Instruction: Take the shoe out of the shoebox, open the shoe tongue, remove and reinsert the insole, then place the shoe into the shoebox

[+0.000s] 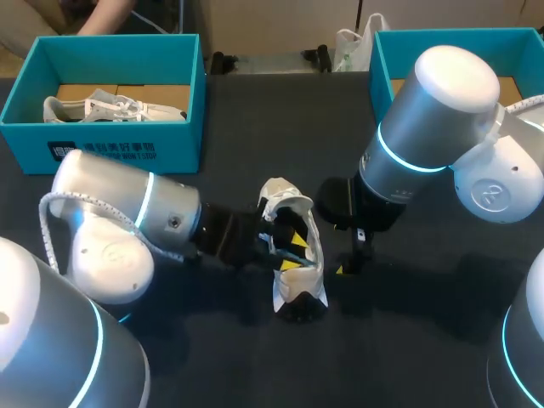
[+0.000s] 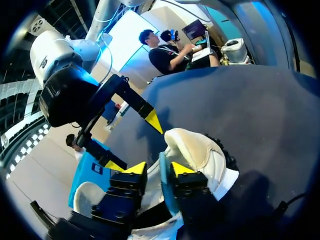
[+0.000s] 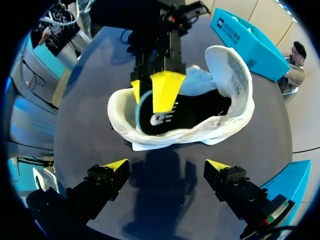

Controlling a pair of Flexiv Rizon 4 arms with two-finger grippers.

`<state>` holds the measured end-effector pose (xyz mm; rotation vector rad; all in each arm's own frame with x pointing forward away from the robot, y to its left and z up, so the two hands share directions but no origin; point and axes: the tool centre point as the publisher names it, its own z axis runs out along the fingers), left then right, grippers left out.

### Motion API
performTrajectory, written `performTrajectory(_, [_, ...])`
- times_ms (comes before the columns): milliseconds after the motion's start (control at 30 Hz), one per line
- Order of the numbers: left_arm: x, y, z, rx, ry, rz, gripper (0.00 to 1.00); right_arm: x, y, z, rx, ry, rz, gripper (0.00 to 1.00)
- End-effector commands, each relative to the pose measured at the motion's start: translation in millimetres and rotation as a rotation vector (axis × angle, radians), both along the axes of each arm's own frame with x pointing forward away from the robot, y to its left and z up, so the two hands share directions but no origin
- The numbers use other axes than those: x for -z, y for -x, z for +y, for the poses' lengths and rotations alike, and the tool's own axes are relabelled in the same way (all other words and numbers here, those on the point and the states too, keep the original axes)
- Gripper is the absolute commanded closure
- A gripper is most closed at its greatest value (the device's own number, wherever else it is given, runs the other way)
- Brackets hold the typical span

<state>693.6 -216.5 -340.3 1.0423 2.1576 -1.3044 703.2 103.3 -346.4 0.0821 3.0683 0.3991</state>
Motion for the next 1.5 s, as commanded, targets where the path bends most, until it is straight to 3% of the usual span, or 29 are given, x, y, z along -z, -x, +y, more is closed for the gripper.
performTrajectory(33, [-17,4.1,18,0.014,-0.048,-0.010,0.54,0,0.5,0,0.000,0.000,-0.001,0.00])
performTrajectory(333, [-31,0.6,33,0.063,-0.122,-0.015,0.53,-15,-6.9,-20,-0.007,-0.038,0.015,0.00])
performTrajectory(700, [-39,-1.2,59,0.173,-0.249,-0.012,0.53,-31,-4.9,-76,0.017,-0.044,0.002,0.00])
performTrajectory(833, [-47,-3.1,70,0.230,-0.315,-0.018,0.54,-33,-0.8,-98,0.063,-0.013,0.052,0.00])
performTrajectory(1100, [-63,-7.4,86,0.346,-0.440,-0.019,0.56,-33,-0.8,-98,0.063,-0.013,0.052,0.00])
performTrajectory(1133, [-65,-7.8,87,0.362,-0.460,-0.020,0.64,-33,-0.8,-98,0.063,-0.013,0.052,0.00])
performTrajectory(1267, [-71,-10.4,94,0.414,-0.521,-0.020,0.68,-33,-0.8,-98,0.063,-0.013,0.052,0.00])
performTrajectory(1333, [-72,-13.4,99,0.443,-0.571,-0.025,1.00,-33,-0.8,-98,0.063,-0.013,0.052,0.00])
performTrajectory(1500, [-72,-18.5,108,0.503,-0.544,0.002,1.00,-33,-0.8,-98,0.063,-0.013,0.052,0.00])
